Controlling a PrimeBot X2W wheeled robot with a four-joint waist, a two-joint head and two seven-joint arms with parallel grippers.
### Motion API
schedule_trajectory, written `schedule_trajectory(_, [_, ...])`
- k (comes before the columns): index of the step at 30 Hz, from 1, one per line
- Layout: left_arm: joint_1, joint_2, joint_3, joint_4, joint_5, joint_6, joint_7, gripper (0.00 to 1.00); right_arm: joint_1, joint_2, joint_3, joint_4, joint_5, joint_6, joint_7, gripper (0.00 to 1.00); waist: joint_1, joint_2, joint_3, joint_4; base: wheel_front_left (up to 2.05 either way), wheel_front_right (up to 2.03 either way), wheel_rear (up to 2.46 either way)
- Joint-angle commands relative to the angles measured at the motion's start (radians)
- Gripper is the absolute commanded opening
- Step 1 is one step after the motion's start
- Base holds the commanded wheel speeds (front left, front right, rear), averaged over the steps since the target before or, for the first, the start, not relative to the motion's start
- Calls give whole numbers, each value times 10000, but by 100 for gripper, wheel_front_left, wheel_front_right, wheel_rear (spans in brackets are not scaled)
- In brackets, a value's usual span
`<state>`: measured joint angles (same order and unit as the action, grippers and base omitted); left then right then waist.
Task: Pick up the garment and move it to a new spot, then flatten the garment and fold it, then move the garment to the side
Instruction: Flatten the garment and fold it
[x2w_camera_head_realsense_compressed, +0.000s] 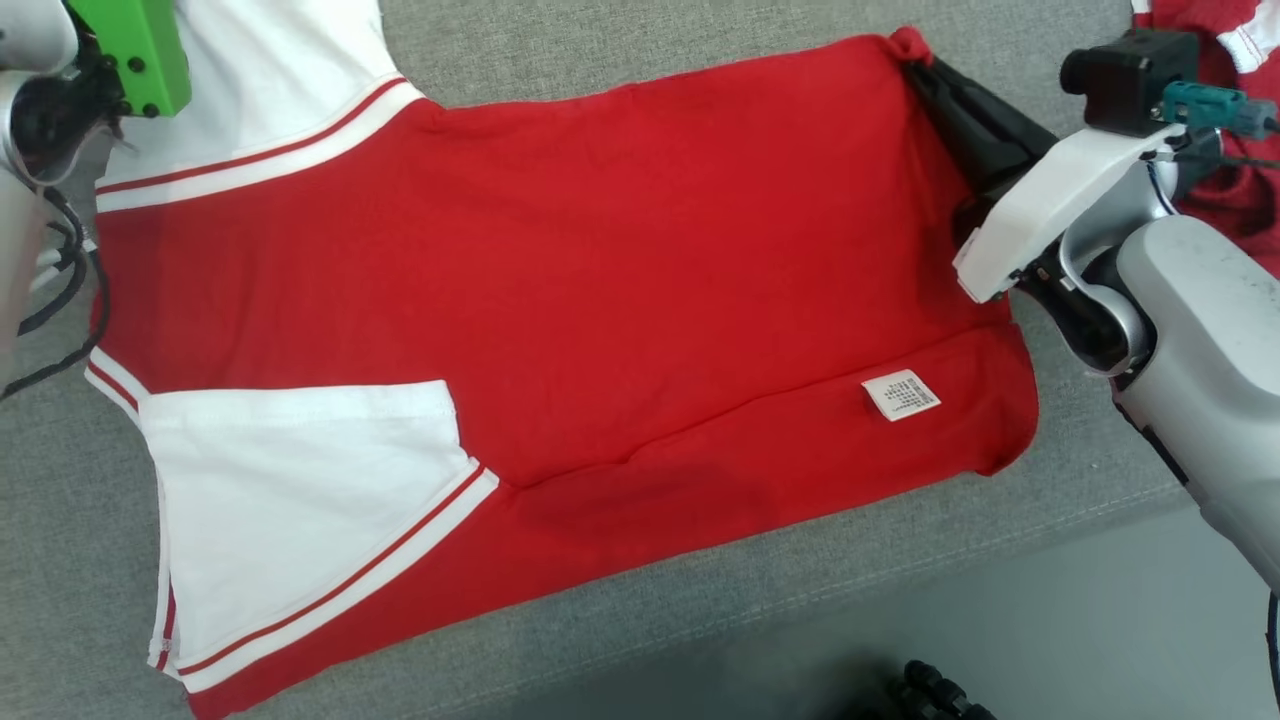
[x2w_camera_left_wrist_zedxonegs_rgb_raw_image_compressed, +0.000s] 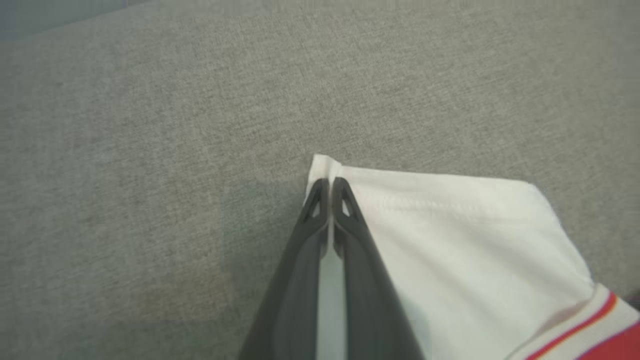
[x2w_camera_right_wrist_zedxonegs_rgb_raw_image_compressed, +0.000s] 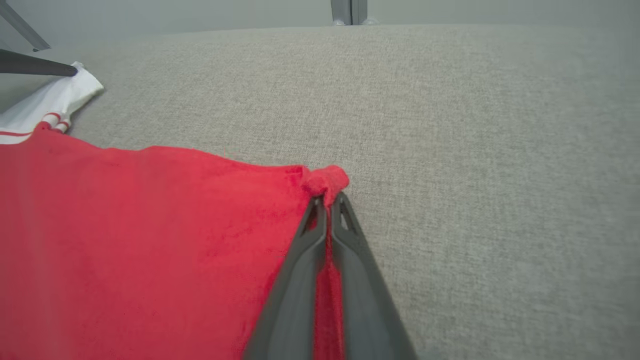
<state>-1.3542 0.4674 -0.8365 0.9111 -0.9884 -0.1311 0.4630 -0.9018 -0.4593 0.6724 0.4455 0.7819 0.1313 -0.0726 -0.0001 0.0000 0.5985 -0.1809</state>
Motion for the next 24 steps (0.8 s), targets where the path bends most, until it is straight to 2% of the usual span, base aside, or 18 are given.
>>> schedule_trajectory(1, [94, -54, -97, -152, 123, 18, -173, 0, -39, -149, -107, 9, 24, -12, -184, 0, 1, 0, -139, 80, 0, 0, 0])
schedule_trajectory(7, [210, 189, -441, -1213, 134, 17, -986, 0, 485, -573, -325, -294, 268, -12, -650, 0, 1, 0, -609, 337, 0, 0, 0])
schedule_trajectory(11, [703, 628, -578, -2269, 19, 16, -1563, 0, 1072, -1025, -352, -755, 288, -12, -789, 0, 1, 0, -960, 606, 0, 0, 0])
schedule_trajectory(15, [1496, 1153, -473, -3570, -145, 22, -2248, 0, 1724, -1668, -307, -1313, -181, -12, -972, 0, 1, 0, -1253, 902, 0, 0, 0])
schedule_trajectory(19, [2683, 1822, -285, -5302, -303, 436, -2957, 0, 2420, -2302, -363, -1705, -1092, -14, -1209, 0, 1, 0, -1516, 1244, 0, 0, 0])
schedule_trajectory(24, [4643, 2720, 97, -7950, -526, 1590, -4038, 0, 3239, -2483, -951, -1642, -2921, -15, -1527, 0, 1, 0, -1704, 1554, 0, 0, 0])
